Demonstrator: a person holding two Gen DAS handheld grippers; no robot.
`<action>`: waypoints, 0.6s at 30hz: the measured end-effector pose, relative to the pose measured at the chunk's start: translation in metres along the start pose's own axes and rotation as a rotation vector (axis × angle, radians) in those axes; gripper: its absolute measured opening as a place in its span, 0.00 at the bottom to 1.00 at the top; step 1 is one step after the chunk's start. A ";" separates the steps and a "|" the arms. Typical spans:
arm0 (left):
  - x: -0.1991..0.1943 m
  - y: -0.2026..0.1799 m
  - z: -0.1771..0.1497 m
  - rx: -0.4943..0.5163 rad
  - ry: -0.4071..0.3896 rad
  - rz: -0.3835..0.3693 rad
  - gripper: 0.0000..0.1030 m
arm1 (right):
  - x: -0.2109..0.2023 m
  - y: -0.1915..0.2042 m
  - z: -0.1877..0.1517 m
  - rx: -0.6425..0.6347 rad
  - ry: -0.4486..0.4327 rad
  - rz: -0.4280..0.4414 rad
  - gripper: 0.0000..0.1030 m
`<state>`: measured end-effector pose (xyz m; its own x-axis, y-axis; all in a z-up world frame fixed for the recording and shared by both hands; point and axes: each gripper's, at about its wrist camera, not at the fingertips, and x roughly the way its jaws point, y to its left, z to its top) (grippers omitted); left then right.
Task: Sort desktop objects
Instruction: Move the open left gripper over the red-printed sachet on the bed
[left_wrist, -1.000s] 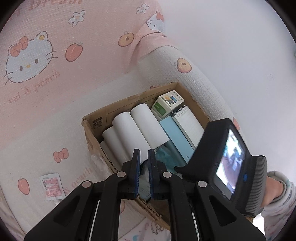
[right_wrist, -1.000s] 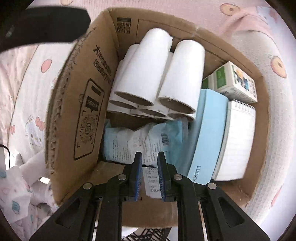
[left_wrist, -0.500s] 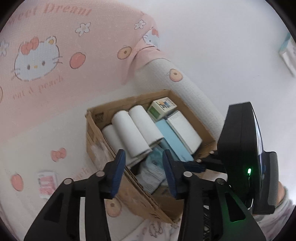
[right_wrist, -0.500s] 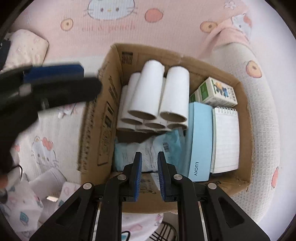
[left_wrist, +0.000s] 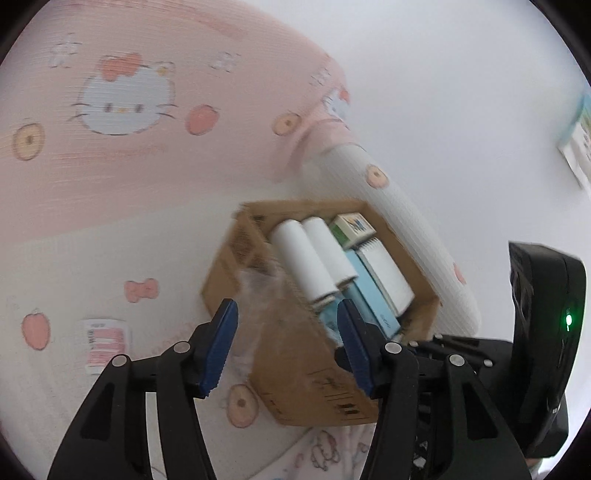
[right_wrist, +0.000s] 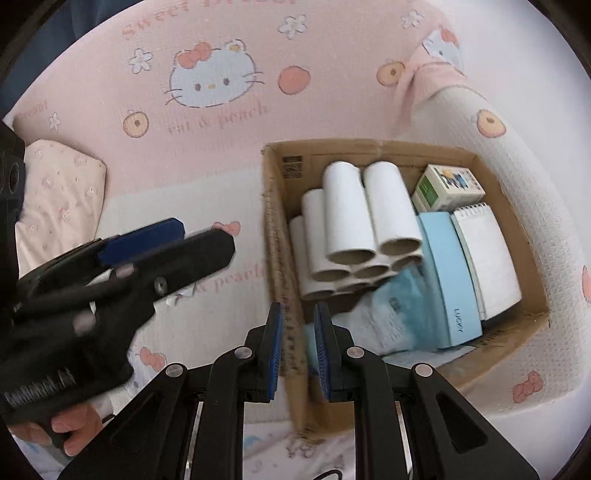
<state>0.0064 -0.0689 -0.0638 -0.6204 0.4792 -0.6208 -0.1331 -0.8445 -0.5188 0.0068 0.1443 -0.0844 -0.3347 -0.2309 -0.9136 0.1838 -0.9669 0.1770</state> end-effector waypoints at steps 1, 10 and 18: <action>-0.004 0.007 -0.002 -0.007 -0.011 0.008 0.58 | 0.000 0.006 0.001 -0.014 -0.010 0.006 0.13; -0.021 0.079 -0.035 -0.131 0.004 0.056 0.59 | 0.006 0.058 -0.010 -0.104 -0.187 -0.037 0.58; -0.029 0.140 -0.065 -0.153 0.051 0.165 0.60 | 0.031 0.087 -0.031 -0.150 -0.254 0.090 0.60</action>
<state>0.0566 -0.1852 -0.1564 -0.5839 0.3520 -0.7315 0.0880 -0.8683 -0.4881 0.0407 0.0567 -0.1082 -0.5280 -0.3526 -0.7726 0.3513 -0.9189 0.1794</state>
